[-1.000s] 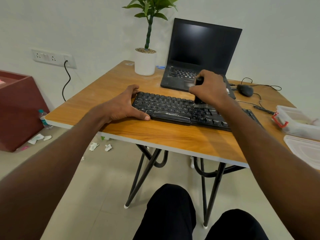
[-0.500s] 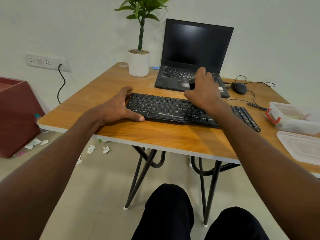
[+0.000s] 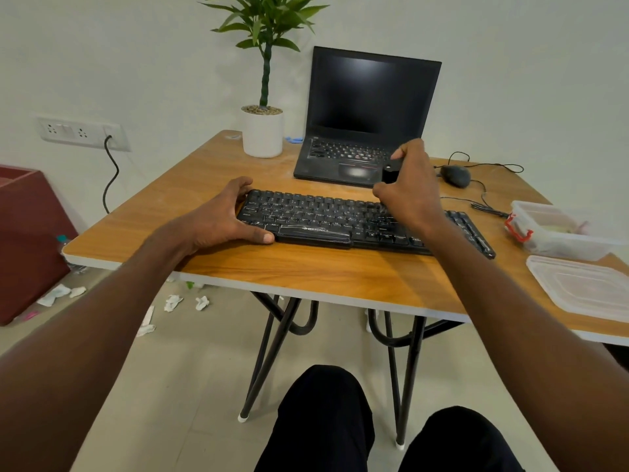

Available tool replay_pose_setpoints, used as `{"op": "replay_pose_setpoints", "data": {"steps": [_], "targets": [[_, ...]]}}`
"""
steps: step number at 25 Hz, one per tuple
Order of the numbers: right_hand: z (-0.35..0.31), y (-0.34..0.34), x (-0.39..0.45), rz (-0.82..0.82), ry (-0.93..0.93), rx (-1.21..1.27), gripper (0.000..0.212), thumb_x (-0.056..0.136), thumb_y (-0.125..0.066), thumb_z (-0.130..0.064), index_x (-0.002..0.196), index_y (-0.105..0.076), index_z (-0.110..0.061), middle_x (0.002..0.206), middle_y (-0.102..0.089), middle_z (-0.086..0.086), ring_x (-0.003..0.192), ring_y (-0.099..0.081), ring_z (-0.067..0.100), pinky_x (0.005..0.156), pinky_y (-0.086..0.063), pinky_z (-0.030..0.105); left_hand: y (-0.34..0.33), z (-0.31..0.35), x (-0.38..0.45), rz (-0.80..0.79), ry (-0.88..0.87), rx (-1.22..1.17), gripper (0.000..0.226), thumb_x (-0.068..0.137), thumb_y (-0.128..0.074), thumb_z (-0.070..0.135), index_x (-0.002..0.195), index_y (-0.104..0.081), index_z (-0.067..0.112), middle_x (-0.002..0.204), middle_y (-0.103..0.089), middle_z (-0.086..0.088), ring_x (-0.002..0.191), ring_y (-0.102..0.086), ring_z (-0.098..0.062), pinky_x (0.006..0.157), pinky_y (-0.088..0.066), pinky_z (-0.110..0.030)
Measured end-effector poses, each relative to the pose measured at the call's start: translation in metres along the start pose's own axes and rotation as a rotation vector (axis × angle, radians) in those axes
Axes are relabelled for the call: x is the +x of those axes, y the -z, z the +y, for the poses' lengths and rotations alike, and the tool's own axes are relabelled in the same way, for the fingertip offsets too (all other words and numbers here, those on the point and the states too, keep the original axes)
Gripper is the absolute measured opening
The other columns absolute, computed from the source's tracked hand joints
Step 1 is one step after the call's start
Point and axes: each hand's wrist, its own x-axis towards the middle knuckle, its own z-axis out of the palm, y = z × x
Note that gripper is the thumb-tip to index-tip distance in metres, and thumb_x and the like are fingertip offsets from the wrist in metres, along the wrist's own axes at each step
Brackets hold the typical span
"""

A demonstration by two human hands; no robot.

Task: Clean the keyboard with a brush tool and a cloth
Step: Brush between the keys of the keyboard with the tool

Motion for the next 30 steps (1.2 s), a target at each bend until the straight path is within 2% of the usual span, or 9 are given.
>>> {"op": "replay_pose_setpoints", "data": {"steps": [3,7,10,12,14,19,22,26,30], "targets": [[0.022,0.018,-0.013,0.108,-0.066,0.296,0.059,0.085,-0.085,-0.015,0.129,-0.046,-0.015,0.119,-0.055,-0.004,0.101,-0.061,0.002,0.074,-0.055,0.012,-0.011,0.008,-0.007,0.182,-0.043,0.147,0.132,0.062,-0.06,0.099,0.165,-0.018,0.029,0.171,-0.032,-0.007,0.152,-0.037,-0.033,0.121,-0.034,-0.051],[0.04,0.018,-0.029,0.25,-0.11,0.391,0.048,0.094,-0.075,-0.021,0.134,-0.049,-0.016,0.117,-0.056,-0.014,0.103,-0.059,-0.011,0.079,-0.049,0.005,-0.056,0.043,-0.002,0.476,-0.232,0.542,0.105,0.086,-0.041,0.094,0.162,-0.033,0.022,0.159,-0.05,-0.011,0.142,-0.049,-0.032,0.121,-0.034,-0.057],[0.04,0.004,-0.032,0.193,-0.045,0.296,0.045,0.1,-0.068,-0.023,0.137,-0.042,-0.025,0.125,-0.056,-0.009,0.108,-0.064,0.0,0.083,-0.057,0.018,-0.078,0.052,0.01,0.489,-0.242,0.741,0.103,0.09,-0.031,0.094,0.16,-0.036,0.02,0.158,-0.051,-0.011,0.145,-0.047,-0.03,0.126,-0.026,-0.054],[0.04,-0.002,-0.029,0.132,0.008,0.165,0.053,0.096,-0.071,-0.02,0.136,-0.039,-0.031,0.134,-0.055,-0.002,0.116,-0.063,0.013,0.089,-0.062,0.034,-0.077,0.046,0.018,0.486,-0.173,0.765,0.106,0.088,-0.024,0.097,0.158,-0.04,0.018,0.156,-0.053,-0.012,0.144,-0.048,-0.03,0.126,-0.024,-0.055],[0.043,-0.002,-0.027,0.097,0.013,0.091,0.059,0.093,-0.074,-0.014,0.136,-0.038,-0.031,0.136,-0.054,0.001,0.12,-0.062,0.018,0.092,-0.062,0.041,-0.076,0.04,0.021,0.475,-0.129,0.767,0.108,0.087,-0.02,0.098,0.156,-0.042,0.017,0.153,-0.056,-0.012,0.142,-0.051,-0.029,0.126,-0.022,-0.055],[0.043,-0.006,-0.031,0.225,-0.024,0.101,0.056,0.093,-0.073,-0.018,0.136,-0.038,-0.027,0.132,-0.055,0.0,0.118,-0.061,0.015,0.091,-0.062,0.04,-0.078,0.042,0.022,0.466,-0.131,0.805,0.099,0.089,-0.019,0.095,0.147,-0.052,0.021,0.143,-0.064,-0.007,0.134,-0.057,-0.026,0.126,-0.02,-0.055],[0.041,-0.002,-0.027,0.082,-0.032,0.153,0.055,0.094,-0.073,-0.018,0.135,-0.037,-0.03,0.131,-0.057,0.0,0.115,-0.063,0.016,0.087,-0.064,0.041,-0.077,0.044,0.02,0.465,-0.118,0.806,0.097,0.089,-0.017,0.094,0.141,-0.057,0.021,0.138,-0.067,-0.005,0.131,-0.059,-0.024,0.125,-0.019,-0.056],[0.04,0.022,-0.016,-0.022,-0.058,0.177,0.051,0.091,-0.073,-0.018,0.126,-0.038,-0.026,0.111,-0.055,-0.007,0.098,-0.066,0.017,0.079,-0.064,0.039,-0.079,0.042,0.02,0.459,-0.109,0.832,0.096,0.09,-0.017,0.093,0.139,-0.058,0.022,0.137,-0.067,-0.004,0.132,-0.059,-0.024,0.126,-0.015,-0.057],[0.034,0.023,-0.009,-0.063,-0.011,0.109,0.054,0.092,-0.073,-0.013,0.132,-0.038,-0.022,0.118,-0.053,-0.002,0.099,-0.065,0.017,0.075,-0.065,0.035,-0.078,0.043,0.019,0.451,-0.114,0.823,0.098,0.089,-0.016,0.093,0.14,-0.058,0.02,0.138,-0.067,-0.005,0.132,-0.058,-0.025,0.126,-0.017,-0.057]]}}
